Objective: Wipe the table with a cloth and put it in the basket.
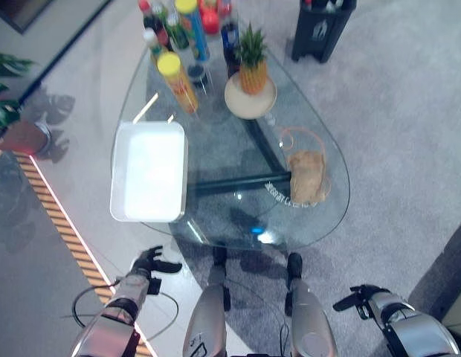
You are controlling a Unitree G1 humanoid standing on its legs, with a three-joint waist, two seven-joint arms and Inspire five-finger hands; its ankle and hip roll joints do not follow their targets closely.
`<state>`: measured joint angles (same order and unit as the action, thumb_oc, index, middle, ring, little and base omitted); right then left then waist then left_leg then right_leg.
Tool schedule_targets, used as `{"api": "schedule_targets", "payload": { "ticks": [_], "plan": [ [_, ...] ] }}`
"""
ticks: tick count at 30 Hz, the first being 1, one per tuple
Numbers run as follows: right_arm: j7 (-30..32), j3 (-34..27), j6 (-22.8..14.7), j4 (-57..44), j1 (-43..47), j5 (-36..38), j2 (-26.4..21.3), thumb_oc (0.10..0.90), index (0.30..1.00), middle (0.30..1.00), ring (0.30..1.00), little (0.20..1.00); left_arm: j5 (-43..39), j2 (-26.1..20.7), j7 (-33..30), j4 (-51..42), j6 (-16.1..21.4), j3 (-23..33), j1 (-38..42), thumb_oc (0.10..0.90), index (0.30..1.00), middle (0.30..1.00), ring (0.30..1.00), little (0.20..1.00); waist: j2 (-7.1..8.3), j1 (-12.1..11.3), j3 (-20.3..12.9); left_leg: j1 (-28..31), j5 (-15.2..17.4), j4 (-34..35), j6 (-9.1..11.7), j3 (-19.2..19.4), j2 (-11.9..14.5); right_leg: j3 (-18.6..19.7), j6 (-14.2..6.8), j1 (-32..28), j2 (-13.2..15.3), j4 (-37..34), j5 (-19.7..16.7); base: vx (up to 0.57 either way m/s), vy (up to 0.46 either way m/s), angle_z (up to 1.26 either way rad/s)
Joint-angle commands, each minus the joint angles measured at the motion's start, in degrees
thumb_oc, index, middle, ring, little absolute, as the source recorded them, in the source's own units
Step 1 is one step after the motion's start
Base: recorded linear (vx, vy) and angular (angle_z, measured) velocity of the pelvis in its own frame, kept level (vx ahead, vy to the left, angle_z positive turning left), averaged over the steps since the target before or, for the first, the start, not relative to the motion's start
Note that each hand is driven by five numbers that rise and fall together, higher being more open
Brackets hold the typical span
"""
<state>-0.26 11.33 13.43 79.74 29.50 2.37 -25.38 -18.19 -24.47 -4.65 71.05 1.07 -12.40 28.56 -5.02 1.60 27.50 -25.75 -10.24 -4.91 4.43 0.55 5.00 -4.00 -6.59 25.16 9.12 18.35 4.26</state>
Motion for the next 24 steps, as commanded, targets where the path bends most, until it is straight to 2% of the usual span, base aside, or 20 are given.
{"api": "schedule_targets", "payload": {
  "ticks": [1, 4, 10, 16, 24],
  "plan": [
    [2.66, 1.35, 2.37, -0.46, -1.78, 0.89, -3.08, 0.800, 0.900, 0.900, 0.900, 0.900, -4.76, -3.70, -3.77, 0.06, 1.02, 3.11, -0.66, 0.800, 0.900, 0.900, 0.900, 0.900, 2.71, -0.99, -0.19, -5.68, 7.97, -11.12, -1.89, -0.65, -4.16, 0.73, 3.25, 6.23, -2.17, 0.42, -3.66, -0.09, -0.021, 0.13],
    [5.93, 1.96, 0.67, -1.68, -0.19, 0.56, -3.00, 0.800, 0.900, 0.900, 0.900, 0.900, -8.07, -3.88, -6.71, -1.48, 1.90, 3.89, 0.57, 0.800, 0.900, 0.900, 0.900, 0.900, 2.49, -1.06, 0.66, -10.85, 9.97, -16.83, -2.42, -0.55, -4.09, 1.23, 4.08, 11.60, -2.85, 6.49, -1.29, -0.09, -0.038, 0.05],
    [10.98, 2.12, -1.20, -3.27, 1.36, 0.43, -2.63, 0.800, 0.900, 0.900, 0.900, 0.900, -8.71, -4.14, -9.65, -1.71, 2.99, 4.61, 1.57, 0.800, 0.900, 0.900, 0.900, 0.900, 2.05, -1.07, 2.05, -17.73, 13.08, -25.60, -3.36, -1.78, -3.61, 2.65, 5.20, 18.79, -3.64, 15.88, 1.85, -0.05, -0.055, 0.04],
    [12.03, 1.23, -2.11, -3.10, 3.89, 2.61, -4.44, 0.800, 0.900, 0.900, 0.900, 0.900, -8.68, -3.86, -9.36, -1.88, 2.63, 4.04, 1.63, 0.800, 0.900, 0.900, 0.900, 0.900, 1.61, -1.11, 2.29, -21.92, 14.63, -29.40, -3.68, -1.47, -3.31, 2.80, 6.06, 22.83, -4.70, 19.79, 3.34, 0.01, -0.017, -0.02],
    [14.78, -1.99, -5.45, -2.13, 4.78, 5.71, -8.50, 0.800, 0.900, 0.900, 0.900, 0.900, -7.97, -5.67, -7.83, -1.35, 2.70, 4.34, 0.93, 0.800, 0.900, 0.900, 0.900, 0.900, 1.77, -1.61, 2.29, -24.58, 15.77, -32.73, -3.92, -1.77, -3.44, 2.01, 6.43, 25.42, -4.51, 23.14, 3.91, 0.01, -0.022, 0.01]
  ]
}}
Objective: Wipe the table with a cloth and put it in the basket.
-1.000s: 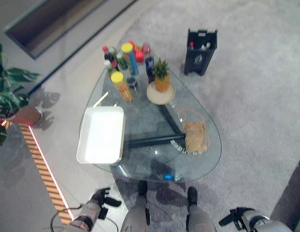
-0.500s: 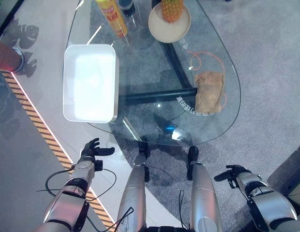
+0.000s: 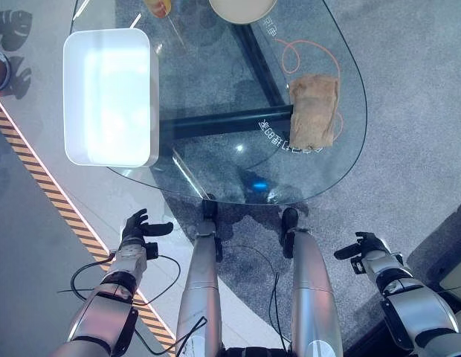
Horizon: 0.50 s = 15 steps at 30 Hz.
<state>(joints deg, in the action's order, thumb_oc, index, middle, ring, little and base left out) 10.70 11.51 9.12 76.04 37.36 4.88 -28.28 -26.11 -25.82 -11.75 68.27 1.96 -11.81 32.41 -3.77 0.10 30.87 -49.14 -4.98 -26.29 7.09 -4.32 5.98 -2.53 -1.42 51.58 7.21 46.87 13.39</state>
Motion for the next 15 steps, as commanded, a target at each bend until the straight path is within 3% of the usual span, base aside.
{"api": "schedule_targets", "payload": {
  "ticks": [1, 6, 11, 13, 15],
  "plan": [
    [4.07, -2.60, -1.45, 1.67, -3.07, 3.34, -5.97, 0.800, 0.900, 0.900, 0.900, 0.900, 0.04, -4.36, -0.63, 1.47, 1.81, 3.75, -2.96, 0.800, 0.900, 0.900, 0.900, 0.900, 0.52, -0.15, -1.08, -1.30, 10.58, -11.59, -6.59, 3.08, -4.40, 0.44, 1.24, -0.88, -2.50, -5.13, -5.21, 0.00, 0.000, 0.00],
    [5.18, -3.62, -2.14, 1.61, -1.82, 5.92, -7.99, 0.800, 0.900, 0.900, 0.900, 0.900, -0.01, -4.97, 0.08, 1.57, 1.62, 3.41, -2.41, 0.800, 0.900, 0.900, 0.900, 0.900, 0.59, -0.24, -1.08, -1.64, 10.70, -11.96, -6.53, 3.18, -4.44, -0.07, 1.24, -0.64, -2.36, -5.15, -5.33, 0.00, 0.000, 0.00],
    [10.88, -5.56, -8.00, 0.57, 0.12, 12.88, -9.42, 0.800, 0.900, 0.900, 0.900, 0.900, -0.40, -5.30, 0.51, 2.15, 1.20, 2.86, -1.67, 0.800, 0.900, 0.900, 0.900, 0.900, 0.60, -0.48, -1.08, -1.23, 10.87, -12.05, -6.27, 3.12, -4.48, -0.58, 1.16, -1.15, -2.23, -5.25, -5.35, 0.00, 0.000, 0.00],
    [14.14, -6.27, -13.42, -3.59, 2.09, 15.03, -9.10, 0.800, 0.900, 0.900, 0.900, 0.900, -1.19, -4.82, -0.04, 1.95, 1.34, 2.15, -1.76, 0.800, 0.900, 0.900, 0.900, 0.900, 0.73, -0.39, -1.08, -1.05, 10.88, -11.57, -6.23, 3.08, -4.55, -0.44, 1.01, -1.30, -2.49, -5.75, -5.47, 0.00, 0.000, 0.00],
    [15.31, -5.74, -15.22, -6.09, 3.10, 15.89, -8.94, 0.800, 0.900, 0.900, 0.900, 0.900, -1.62, -4.65, -0.20, 1.71, 1.35, 1.94, -1.79, 0.800, 0.900, 0.900, 0.900, 0.900, 0.83, -0.35, -1.08, -0.79, 10.56, -10.75, -6.09, 3.09, -4.53, -0.45, 0.99, -1.51, -2.60, -6.60, -5.72, -0.02, 0.013, 0.00]
  ]
}}
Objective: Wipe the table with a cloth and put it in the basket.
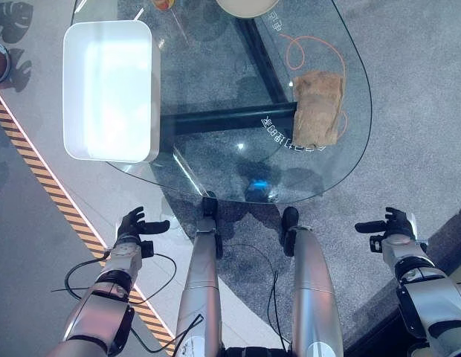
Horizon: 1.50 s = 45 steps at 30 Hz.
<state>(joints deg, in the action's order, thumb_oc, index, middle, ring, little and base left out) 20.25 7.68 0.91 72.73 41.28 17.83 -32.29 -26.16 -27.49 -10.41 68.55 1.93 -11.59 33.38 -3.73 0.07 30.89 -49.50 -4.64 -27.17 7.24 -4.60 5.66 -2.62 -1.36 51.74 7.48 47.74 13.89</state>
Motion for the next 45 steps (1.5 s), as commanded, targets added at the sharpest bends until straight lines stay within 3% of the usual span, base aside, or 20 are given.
{"api": "schedule_targets", "payload": {
  "ticks": [1, 6, 11, 15, 24, 45],
  "plan": [
    [8.53, -1.32, -9.14, -6.86, 0.21, 4.23, -4.62, 0.800, 0.900, 0.900, 0.900, 0.900, -1.92, -2.49, -2.12, 1.00, 1.45, 1.40, -2.95, 0.800, 0.900, 0.900, 0.900, 0.900, 0.88, -0.25, -1.10, -0.10, 9.86, -8.91, -6.02, 3.33, -4.30, -0.34, 0.93, -1.99, -3.04, -8.46, -6.47, -0.04, 0.024, 0.00],
    [16.50, -0.18, -14.19, -19.14, 2.41, 4.90, -2.26, 0.800, 0.900, 0.900, 0.900, 0.900, -2.55, -0.89, -3.26, 0.77, 2.53, 0.64, -3.55, 0.800, 0.900, 0.900, 0.900, 0.900, 0.97, 0.14, -1.10, 0.94, 9.33, -6.82, -5.74, 3.39, -4.41, -0.28, 0.92, -2.94, -3.26, -10.35, -6.62, -0.02, 0.031, -0.01],
    [21.87, 4.09, -14.20, -31.58, 5.71, 2.64, -0.41, 0.800, 0.900, 0.900, 0.900, 0.900, -3.96, -0.55, -3.68, 0.44, 2.82, 0.15, -2.91, 0.800, 0.900, 0.900, 0.900, 0.900, 0.80, 0.34, -1.10, 1.68, 8.40, -3.96, -5.38, 3.56, -4.53, -0.36, 1.25, -3.60, -3.33, -12.97, -6.81, -0.03, 0.054, 0.00],
    [23.82, 5.76, -12.70, -38.25, 6.50, -1.15, 0.77, 0.800, 0.900, 0.900, 0.900, 0.900, -4.37, -0.02, -3.87, 0.58, 3.41, -0.02, -2.82, 0.800, 0.900, 0.900, 0.900, 0.900, 0.70, 0.45, -1.10, 2.21, 7.99, -2.50, -5.33, 3.81, -4.66, -0.38, 1.28, -3.86, -3.20, -14.12, -6.87, -0.01, 0.029, 0.01],
    [25.97, 11.25, -5.55, -48.53, 6.41, -9.75, 4.16, 0.800, 0.900, 0.900, 0.900, 0.900, -4.26, 1.09, -3.89, 0.50, 4.33, 0.54, -3.32, 0.800, 0.900, 0.900, 0.900, 0.900, 0.05, 0.55, -1.10, 3.32, 7.33, -0.51, -5.67, 4.79, -5.13, -0.34, 1.57, -4.35, -2.84, -15.58, -7.07, 0.00, 0.029, 0.00],
    [28.12, 18.39, 4.02, -48.20, 6.31, -10.14, 8.98, 0.800, 0.900, 0.900, 0.900, 0.900, -3.26, 4.70, -4.74, 0.46, 5.64, -0.44, -4.59, 0.800, 0.900, 0.900, 0.900, 0.900, -0.90, -0.11, -1.10, 5.15, 6.53, 0.95, -5.94, 5.84, -5.49, -0.97, 1.86, -5.78, -1.84, -16.79, -7.51, 0.00, 0.000, 0.00]
  ]
}}
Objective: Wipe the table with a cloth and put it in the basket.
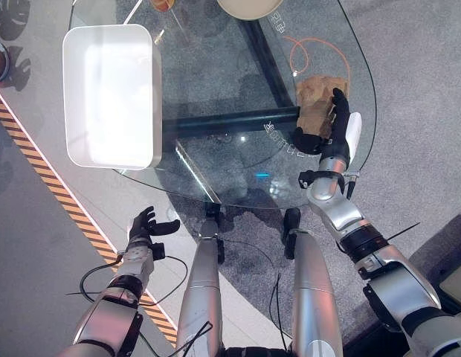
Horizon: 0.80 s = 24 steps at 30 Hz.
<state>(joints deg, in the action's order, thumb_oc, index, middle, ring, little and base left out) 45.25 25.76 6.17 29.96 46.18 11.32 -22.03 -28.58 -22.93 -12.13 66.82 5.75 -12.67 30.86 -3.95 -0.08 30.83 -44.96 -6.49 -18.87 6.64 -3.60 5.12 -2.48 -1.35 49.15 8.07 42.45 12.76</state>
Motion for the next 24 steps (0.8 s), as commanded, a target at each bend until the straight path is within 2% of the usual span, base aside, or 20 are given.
{"api": "schedule_targets", "payload": {
  "ticks": [1, 8, 24],
  "plan": [
    [3.11, 0.53, -0.58, -5.31, 1.63, -3.88, -1.27, 0.800, 0.900, 0.900, 0.900, 0.900, -0.74, 0.23, -3.02, 2.18, 1.90, 0.56, -2.20, 0.800, 0.900, 0.900, 0.900, 0.900, -0.72, 0.00, -1.03, 0.69, 8.32, -7.26, -5.35, 4.86, -4.99, -1.14, 1.89, -3.21, -2.45, -11.52, -6.40, 0.00, 0.000, 0.00],
    [5.71, 2.11, 3.52, -2.67, 2.63, -5.07, -1.33, 0.800, 0.900, 0.900, 0.900, 0.900, -0.86, 1.00, -3.29, 2.31, 1.96, 0.07, -2.31, 0.800, 0.900, 0.900, 0.900, 0.900, -1.20, -0.14, -1.03, 0.86, 8.17, -7.18, -5.49, 5.11, -5.05, -1.09, 1.95, -3.00, -2.42, -11.25, -6.46, 0.00, 0.000, 0.00],
    [5.40, 3.55, 5.93, 3.65, 6.05, -5.51, -2.10, 0.800, 0.900, 0.900, 0.900, 0.900, -0.75, 1.32, -3.09, 2.41, 1.10, -0.91, -1.41, 0.800, 0.900, 0.900, 0.900, 0.900, -2.07, -0.70, -1.03, 0.51, 8.03, -7.55, -5.64, 5.15, -5.20, -1.26, 1.86, -2.21, -2.09, -10.30, -6.50, 0.00, 0.000, 0.00]
  ]
}}
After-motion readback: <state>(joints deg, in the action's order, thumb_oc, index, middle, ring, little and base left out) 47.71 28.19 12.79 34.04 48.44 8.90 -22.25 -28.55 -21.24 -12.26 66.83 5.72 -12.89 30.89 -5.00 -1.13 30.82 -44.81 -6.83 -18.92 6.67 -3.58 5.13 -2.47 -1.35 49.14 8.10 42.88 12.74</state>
